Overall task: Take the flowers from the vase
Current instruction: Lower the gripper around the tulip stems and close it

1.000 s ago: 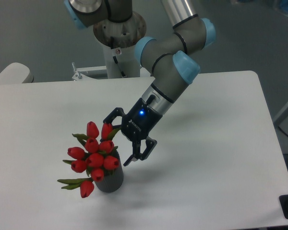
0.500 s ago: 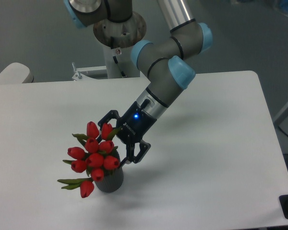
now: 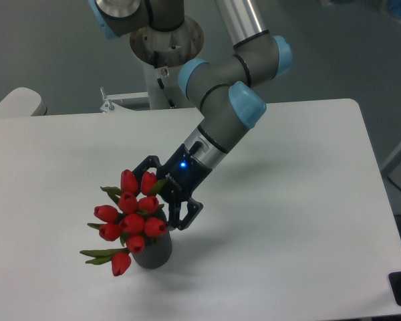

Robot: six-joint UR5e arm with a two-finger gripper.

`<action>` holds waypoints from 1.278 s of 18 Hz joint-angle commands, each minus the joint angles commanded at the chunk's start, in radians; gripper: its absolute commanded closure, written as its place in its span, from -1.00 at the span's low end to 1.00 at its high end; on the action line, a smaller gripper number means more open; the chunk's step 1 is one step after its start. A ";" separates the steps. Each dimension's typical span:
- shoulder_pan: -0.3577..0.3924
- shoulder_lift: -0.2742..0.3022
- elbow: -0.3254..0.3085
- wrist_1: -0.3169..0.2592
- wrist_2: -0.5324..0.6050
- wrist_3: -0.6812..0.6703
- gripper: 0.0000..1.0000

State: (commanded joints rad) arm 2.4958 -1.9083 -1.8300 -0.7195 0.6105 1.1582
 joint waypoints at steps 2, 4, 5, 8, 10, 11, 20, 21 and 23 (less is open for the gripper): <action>0.000 -0.003 0.002 0.002 0.000 0.000 -0.79; 0.003 -0.003 0.009 0.002 0.000 0.000 -0.66; 0.003 -0.003 0.009 0.002 0.000 0.000 -0.59; 0.005 -0.003 0.011 0.002 -0.002 0.000 -0.25; 0.005 -0.005 0.012 0.002 0.000 0.000 -0.05; 0.008 -0.003 0.014 0.002 -0.002 0.000 0.03; 0.017 0.005 0.023 0.000 -0.018 -0.009 0.19; 0.024 0.006 0.023 0.000 -0.034 -0.015 0.19; 0.032 0.012 0.026 0.002 -0.060 -0.035 0.19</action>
State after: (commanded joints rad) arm 2.5280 -1.8960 -1.8040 -0.7179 0.5508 1.1230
